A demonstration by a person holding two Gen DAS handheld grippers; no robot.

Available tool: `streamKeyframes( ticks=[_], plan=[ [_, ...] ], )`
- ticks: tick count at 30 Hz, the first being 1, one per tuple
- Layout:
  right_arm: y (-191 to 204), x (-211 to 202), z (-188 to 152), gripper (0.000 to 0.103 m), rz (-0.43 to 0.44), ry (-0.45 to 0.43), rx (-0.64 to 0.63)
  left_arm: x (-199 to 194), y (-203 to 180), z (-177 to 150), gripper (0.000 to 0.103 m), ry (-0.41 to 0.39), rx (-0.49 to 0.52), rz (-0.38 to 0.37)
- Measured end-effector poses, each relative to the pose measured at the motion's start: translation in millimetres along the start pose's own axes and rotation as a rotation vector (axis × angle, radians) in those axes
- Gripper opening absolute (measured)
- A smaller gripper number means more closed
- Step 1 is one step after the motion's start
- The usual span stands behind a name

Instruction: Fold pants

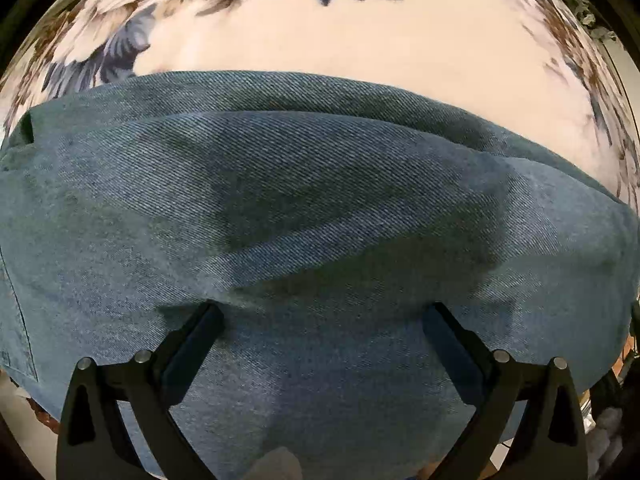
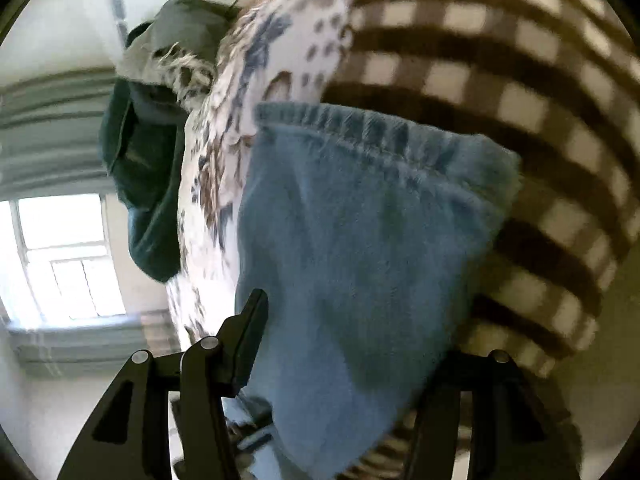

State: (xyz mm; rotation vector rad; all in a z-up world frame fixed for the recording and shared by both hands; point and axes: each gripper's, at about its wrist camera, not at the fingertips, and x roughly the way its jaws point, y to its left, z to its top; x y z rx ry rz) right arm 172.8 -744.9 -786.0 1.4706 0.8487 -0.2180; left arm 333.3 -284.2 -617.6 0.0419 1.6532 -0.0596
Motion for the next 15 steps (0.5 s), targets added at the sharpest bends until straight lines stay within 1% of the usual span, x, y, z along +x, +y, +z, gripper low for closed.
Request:
streamKeyframes(
  ticks=[1,2,3,4,5,6,7,8,10,11,13,14,15],
  plan=[
    [3.1,4.8,4.4,0.057,0.028,-0.020,0.017,1.2,-2.2,0.5,0.103,0.002,-0.002,0.001],
    [4.9,4.0,6.4,0.055,0.040,-0.036,0.018,2.1,-2.3,2.2,0.103,0.007,-0.004,0.002],
    [12.5,7.0,8.3,0.052,0.051,-0.058,0.008,8.0,-7.0,-6.9,0.103,0.010,-0.006,0.002],
    [22.9,11.3,8.8,0.038,0.037,-0.072,-0.016,9.3,-7.2,-5.3,0.103,0.015,-0.007,0.002],
    [28.2,13.2,8.8,0.018,0.006,-0.079,-0.032,10.8,-9.2,-2.7,0.103,0.021,-0.009,0.003],
    [33.6,16.1,9.9,0.010,-0.024,-0.081,-0.042,11.3,-8.6,-0.9,0.103,0.026,-0.009,0.004],
    [42.6,19.7,8.0,0.010,-0.080,-0.091,-0.064,11.3,-8.3,0.8,0.103,0.032,-0.009,0.003],
    [45.4,11.6,8.3,0.010,-0.110,-0.101,-0.080,10.7,-6.1,2.8,0.103,0.037,-0.017,-0.004],
    [63.5,4.4,2.4,0.009,-0.154,-0.125,-0.137,10.5,4.2,11.2,0.103,0.029,-0.045,-0.036],
    [78.5,0.2,-3.2,0.007,-0.163,-0.141,-0.182,6.6,10.6,11.8,0.103,0.018,-0.068,-0.069],
    [102.6,-10.1,-13.7,0.007,-0.159,-0.159,-0.241,-3.1,24.8,10.7,0.103,0.001,-0.104,-0.118],
    [118.8,-13.5,-22.4,0.007,-0.143,-0.163,-0.276,-10.9,36.4,8.0,0.103,-0.011,-0.131,-0.135],
    [126.4,-18.9,-29.5,0.007,-0.123,-0.160,-0.295,-18.5,48.0,4.5,0.103,-0.024,-0.155,-0.154]
  ],
)
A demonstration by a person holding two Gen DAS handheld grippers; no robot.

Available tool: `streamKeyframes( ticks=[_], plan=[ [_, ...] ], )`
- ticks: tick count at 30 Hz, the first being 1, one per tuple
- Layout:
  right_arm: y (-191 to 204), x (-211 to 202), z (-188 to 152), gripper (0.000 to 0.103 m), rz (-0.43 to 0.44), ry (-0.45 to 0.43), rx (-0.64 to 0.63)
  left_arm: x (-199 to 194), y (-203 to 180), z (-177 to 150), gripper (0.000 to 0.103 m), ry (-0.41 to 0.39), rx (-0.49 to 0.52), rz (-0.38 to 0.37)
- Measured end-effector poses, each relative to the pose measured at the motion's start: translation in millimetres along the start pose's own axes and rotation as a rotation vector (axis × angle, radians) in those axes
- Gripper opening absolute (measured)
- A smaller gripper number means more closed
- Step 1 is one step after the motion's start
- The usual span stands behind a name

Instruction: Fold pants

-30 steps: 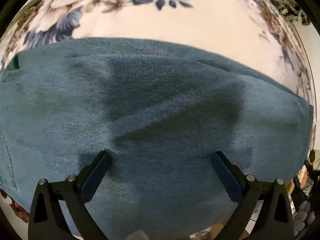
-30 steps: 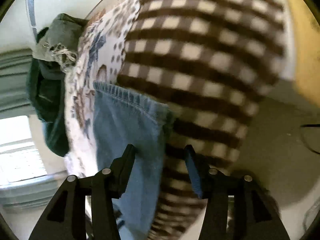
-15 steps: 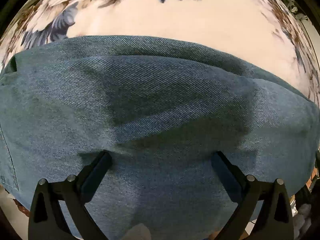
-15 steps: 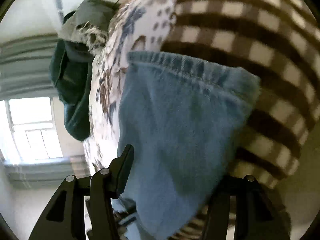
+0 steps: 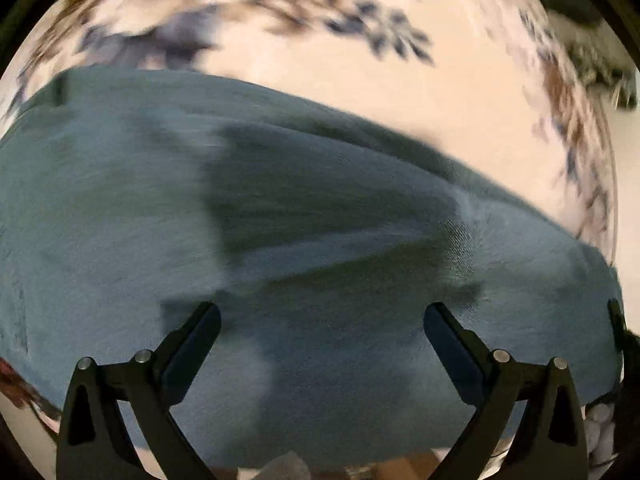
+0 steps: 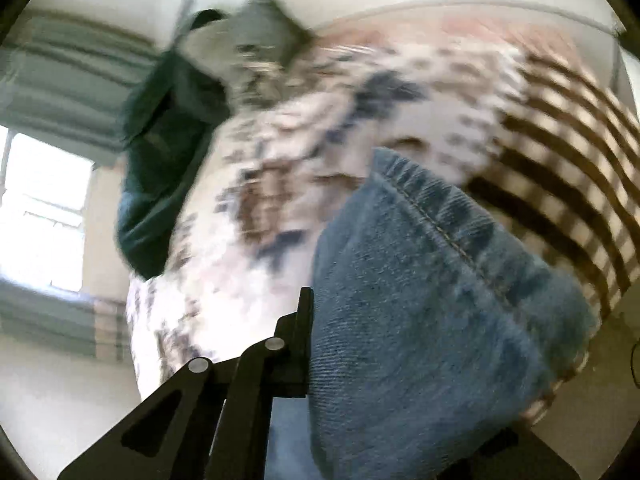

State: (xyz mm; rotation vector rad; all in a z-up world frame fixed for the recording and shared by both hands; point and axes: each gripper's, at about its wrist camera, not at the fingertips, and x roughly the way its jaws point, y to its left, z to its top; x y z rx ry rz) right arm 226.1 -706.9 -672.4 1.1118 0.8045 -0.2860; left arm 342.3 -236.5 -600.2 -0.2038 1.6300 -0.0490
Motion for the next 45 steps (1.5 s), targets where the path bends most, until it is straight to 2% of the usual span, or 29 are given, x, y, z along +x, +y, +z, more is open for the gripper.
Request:
streamKeyframes(
  ticks=[2,8,10,12,14,17,19,21,23,24,25,26,28,30,31,32,34,37,40,43,45],
  plan=[
    [31.6,-4.5,-13.4,0.006,0.044,0.009,-0.033,-17.9,26.2,-5.4,0.103,-0.023,-0.050,-0.032],
    [115.9,1.5,-82.7,0.007,0.123,0.081,-0.166,-56.3,119.7,-39.6,0.103,-0.027,-0.223,-0.042],
    [148.5,17.9,-122.0,0.007,0.140,0.127,-0.239,-64.2,147.3,-54.4,0.103,-0.027,-0.263,-0.034],
    [163.2,31.2,-154.5,0.007,0.159,0.172,-0.273,-65.7,178.6,-62.7,0.103,-0.010,-0.274,-0.012],
    [182.9,53.0,-202.2,0.007,0.159,0.227,-0.351,-67.0,203.9,-70.9,0.103,-0.006,-0.274,0.004],
    [204.2,86.3,-264.8,0.006,0.121,0.298,-0.496,-69.6,239.2,-77.3,0.103,-0.008,-0.276,0.034],
    [214.2,113.3,-313.6,0.007,0.086,0.387,-0.599,-73.0,263.2,-79.5,0.103,-0.014,-0.290,0.051],
    [225.8,137.0,-363.6,0.017,-0.003,0.481,-0.713,-79.1,287.5,-79.9,0.103,-0.030,-0.315,0.044],
    [234.9,145.1,-404.0,0.048,-0.083,0.523,-0.824,-86.5,310.5,-81.5,0.103,-0.042,-0.346,0.048],
    [236.8,144.7,-413.7,0.058,-0.094,0.521,-0.861,-90.6,320.0,-82.6,0.103,-0.049,-0.365,0.050],
    [247.2,142.0,-430.4,0.072,-0.094,0.525,-0.921,-96.5,331.1,-85.4,0.103,-0.058,-0.388,0.051],
    [253.5,143.4,-437.1,0.079,-0.093,0.540,-0.952,-101.8,340.6,-85.6,0.103,-0.068,-0.411,0.051],
    [261.5,141.2,-440.1,0.079,-0.069,0.587,-0.952,-113.4,355.4,-83.9,0.103,-0.095,-0.437,0.050],
    [264.0,136.7,-427.2,0.080,0.046,0.699,-0.839,-123.3,357.1,-79.7,0.103,-0.117,-0.432,0.053],
    [265.1,130.7,-417.2,0.080,0.083,0.717,-0.785,-128.5,355.4,-79.8,0.103,-0.129,-0.423,0.055],
    [262.2,123.4,-406.7,0.080,0.079,0.699,-0.757,-134.1,354.2,-75.1,0.103,-0.144,-0.405,0.048],
    [254.1,110.0,-381.3,0.080,0.038,0.660,-0.692,-139.8,335.3,-66.4,0.103,-0.161,-0.363,0.025],
    [218.4,90.1,-332.6,0.080,-0.069,0.602,-0.528,-140.1,298.6,-45.9,0.103,-0.174,-0.291,-0.030],
    [171.0,68.1,-288.2,0.078,-0.172,0.546,-0.331,-124.8,255.9,-34.5,0.103,-0.143,-0.218,-0.060],
    [134.0,70.1,-262.7,0.060,-0.184,0.577,-0.114,-104.2,216.2,-35.9,0.103,-0.118,-0.137,-0.029],
    [115.9,73.3,-257.0,0.059,-0.164,0.604,0.002,-92.1,201.4,-37.6,0.101,-0.099,-0.106,-0.012]
  ],
)
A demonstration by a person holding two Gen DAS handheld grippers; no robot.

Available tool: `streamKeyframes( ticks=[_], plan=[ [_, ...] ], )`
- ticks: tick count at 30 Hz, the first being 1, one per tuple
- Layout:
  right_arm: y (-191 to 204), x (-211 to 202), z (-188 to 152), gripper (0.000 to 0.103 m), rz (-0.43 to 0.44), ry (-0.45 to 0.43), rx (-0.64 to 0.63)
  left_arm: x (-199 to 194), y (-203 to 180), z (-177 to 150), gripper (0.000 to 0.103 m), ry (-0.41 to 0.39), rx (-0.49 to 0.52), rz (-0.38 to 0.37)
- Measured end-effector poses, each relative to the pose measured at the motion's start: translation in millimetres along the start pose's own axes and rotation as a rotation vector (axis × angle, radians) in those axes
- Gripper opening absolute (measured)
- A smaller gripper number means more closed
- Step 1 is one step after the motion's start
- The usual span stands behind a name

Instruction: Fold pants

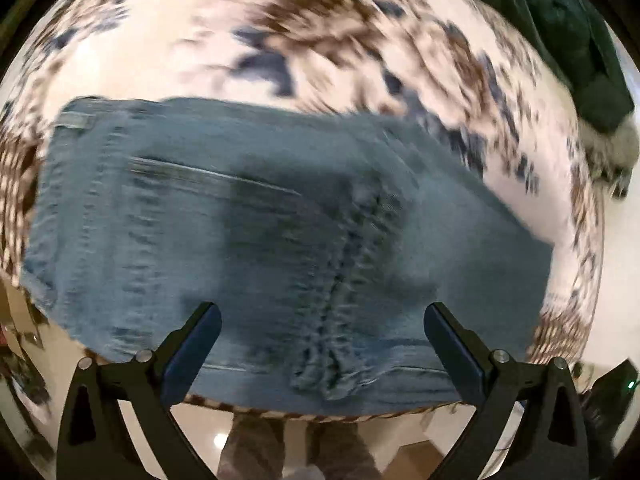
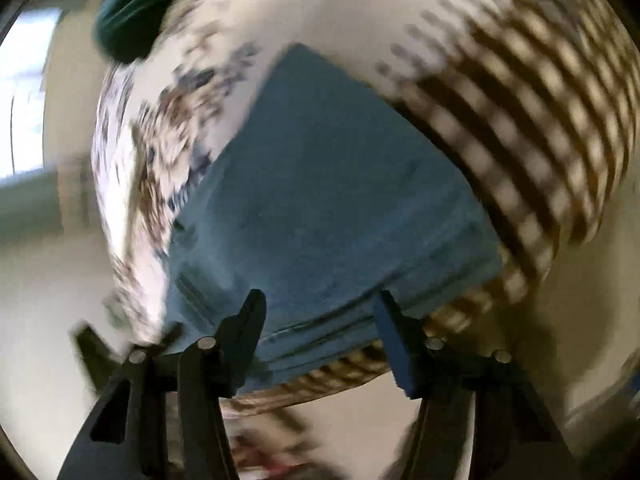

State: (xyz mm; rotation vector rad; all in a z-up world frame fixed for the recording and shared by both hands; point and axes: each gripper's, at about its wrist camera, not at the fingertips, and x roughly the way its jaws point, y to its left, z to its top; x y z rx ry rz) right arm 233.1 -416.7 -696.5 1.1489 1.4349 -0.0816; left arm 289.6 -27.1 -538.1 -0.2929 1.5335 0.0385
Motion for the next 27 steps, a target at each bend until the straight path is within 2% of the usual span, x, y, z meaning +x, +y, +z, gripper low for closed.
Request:
streamKeyframes(
  ticks=[3,6,8,11,12,13,14,17,19,21,24,25,26,27],
  plan=[
    [-11.6,8.2,6.9,0.059,0.011,0.025,0.085,21.1,-13.4,-6.2,0.096,0.061,0.028,0.015],
    [-23.9,14.8,11.5,0.059,-0.008,0.045,0.162,39.6,-13.5,-14.1,0.077,0.110,0.043,0.035],
    [-32.4,22.8,14.7,0.059,-0.007,0.065,0.228,39.4,-9.9,-18.3,0.055,0.091,0.060,0.055],
    [-37.6,30.4,17.4,0.056,-0.026,0.072,0.258,35.0,-0.2,-21.5,0.040,0.060,0.061,0.052],
    [-36.7,33.5,17.1,0.050,-0.059,0.073,0.262,34.6,2.7,-21.9,0.036,0.054,0.058,0.045],
    [-35.4,36.6,17.8,0.028,-0.102,0.071,0.259,33.1,5.8,-23.0,0.027,0.048,0.057,0.035],
    [-35.0,37.7,16.9,0.006,-0.154,0.068,0.254,31.8,9.2,-25.1,0.025,0.051,0.058,0.016],
    [-36.6,38.8,8.2,0.002,-0.207,0.079,0.238,25.8,11.9,-32.5,0.024,0.035,0.095,0.016],
    [-33.8,41.7,4.6,0.002,-0.200,0.110,0.203,23.9,15.5,-39.1,0.024,0.045,0.106,0.015],
    [-28.5,41.5,1.7,0.003,-0.154,0.136,0.180,19.3,21.0,-43.2,0.026,0.052,0.099,0.006],
    [-18.9,38.6,1.6,0.005,-0.122,0.150,0.143,6.6,35.4,-44.7,0.027,0.061,0.038,-0.022],
    [-15.6,36.8,2.2,0.013,-0.128,0.147,0.132,3.1,41.2,-44.0,0.026,0.065,0.005,-0.047],
    [-13.0,34.8,2.2,0.026,-0.131,0.143,0.119,-1.9,50.6,-42.1,0.026,0.067,-0.054,-0.099],
    [-8.9,34.1,2.9,0.034,-0.132,0.138,0.106,-4.9,57.0,-41.7,0.027,0.070,-0.101,-0.133]
  ],
)
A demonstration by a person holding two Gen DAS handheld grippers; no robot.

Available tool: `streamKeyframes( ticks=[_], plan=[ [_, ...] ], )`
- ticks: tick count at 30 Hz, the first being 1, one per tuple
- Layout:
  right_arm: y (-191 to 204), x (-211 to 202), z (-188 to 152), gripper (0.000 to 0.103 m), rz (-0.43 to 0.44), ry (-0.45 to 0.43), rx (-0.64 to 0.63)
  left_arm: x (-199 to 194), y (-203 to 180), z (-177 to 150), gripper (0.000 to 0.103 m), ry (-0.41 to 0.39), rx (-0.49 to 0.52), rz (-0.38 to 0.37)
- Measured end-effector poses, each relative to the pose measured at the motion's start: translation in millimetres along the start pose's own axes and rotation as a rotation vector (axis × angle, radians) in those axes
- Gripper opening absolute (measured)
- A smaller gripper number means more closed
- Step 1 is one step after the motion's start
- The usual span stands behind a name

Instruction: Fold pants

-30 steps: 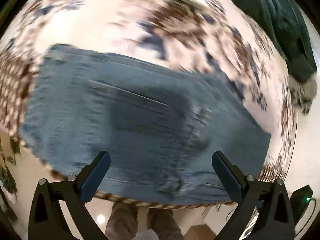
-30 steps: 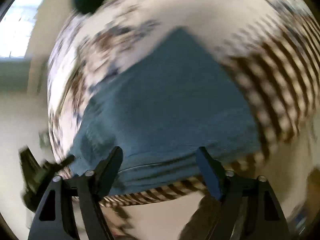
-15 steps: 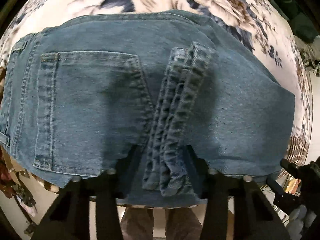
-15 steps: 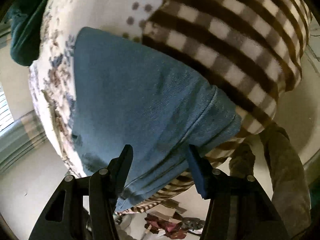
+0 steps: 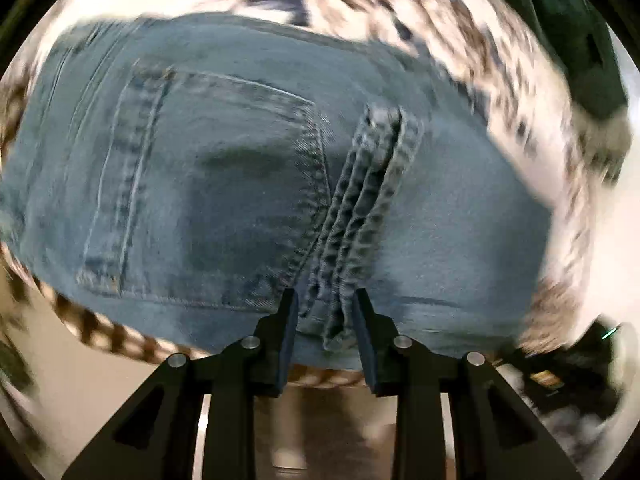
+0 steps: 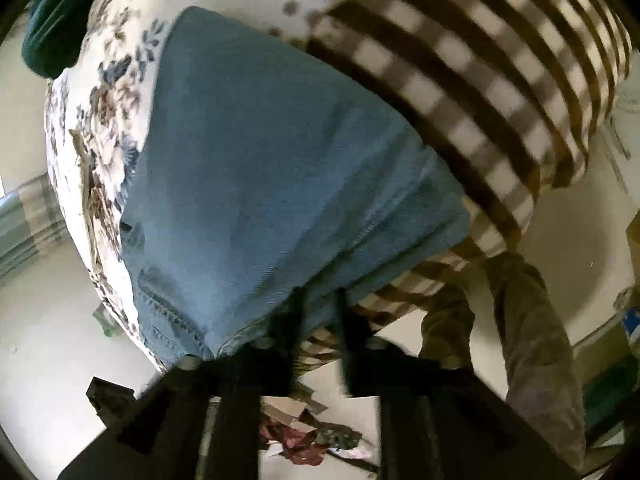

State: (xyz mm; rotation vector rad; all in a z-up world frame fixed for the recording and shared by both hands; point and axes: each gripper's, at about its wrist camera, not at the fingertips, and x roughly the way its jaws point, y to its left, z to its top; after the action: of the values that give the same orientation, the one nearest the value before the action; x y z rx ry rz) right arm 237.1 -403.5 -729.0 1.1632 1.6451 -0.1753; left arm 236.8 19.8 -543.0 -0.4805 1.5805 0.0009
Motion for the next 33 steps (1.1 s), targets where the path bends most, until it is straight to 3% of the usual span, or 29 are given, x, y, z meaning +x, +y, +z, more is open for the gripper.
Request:
streamKeyframes(
  ticks=[1,4,8,10,13,16,21,26,27,29,31,33],
  plan=[
    [1.6,-2.1,-0.5,0.045,0.001,-0.004,-0.008,-2.7,5.4,1.3,0.027,0.005,-0.043,-0.031],
    [9.0,-1.7,-2.1,0.047,0.007,-0.004,-0.015,-3.8,10.4,0.9,0.034,0.031,-0.093,-0.083],
    [15.1,6.1,3.4,0.047,-0.008,0.008,-0.009,19.1,-12.2,-4.0,0.038,0.094,0.011,0.016],
    [16.9,8.4,1.8,0.047,-0.019,0.011,-0.016,29.1,-25.2,-3.8,0.037,0.073,0.094,0.079],
    [21.5,13.0,0.1,0.047,-0.048,0.000,-0.030,27.4,-33.8,-8.0,0.023,0.022,0.180,0.114],
    [24.3,14.2,-2.3,0.047,-0.052,-0.003,-0.042,10.2,-34.8,-14.8,0.011,-0.051,0.224,0.079],
    [34.1,15.2,-7.4,0.047,-0.084,0.003,-0.085,1.6,-24.2,-9.3,0.011,-0.041,0.199,0.032],
    [45.6,8.5,-10.9,0.047,-0.181,-0.020,-0.170,15.4,-23.5,-8.0,0.011,-0.029,0.193,0.048],
    [50.2,5.8,-12.0,0.050,-0.213,-0.036,-0.202,14.4,-21.2,-8.6,0.011,-0.022,0.181,0.034],
    [60.6,0.6,-14.8,0.072,-0.281,-0.079,-0.283,12.2,-22.2,-6.2,0.015,-0.014,0.157,0.020],
    [74.9,-4.1,-20.3,0.087,-0.388,-0.155,-0.394,5.7,-22.1,-8.0,0.018,-0.019,0.138,0.021],
    [90.0,-4.5,-27.7,0.095,-0.507,-0.233,-0.509,-1.3,-22.2,-9.4,0.026,-0.042,0.116,0.045]
  ],
)
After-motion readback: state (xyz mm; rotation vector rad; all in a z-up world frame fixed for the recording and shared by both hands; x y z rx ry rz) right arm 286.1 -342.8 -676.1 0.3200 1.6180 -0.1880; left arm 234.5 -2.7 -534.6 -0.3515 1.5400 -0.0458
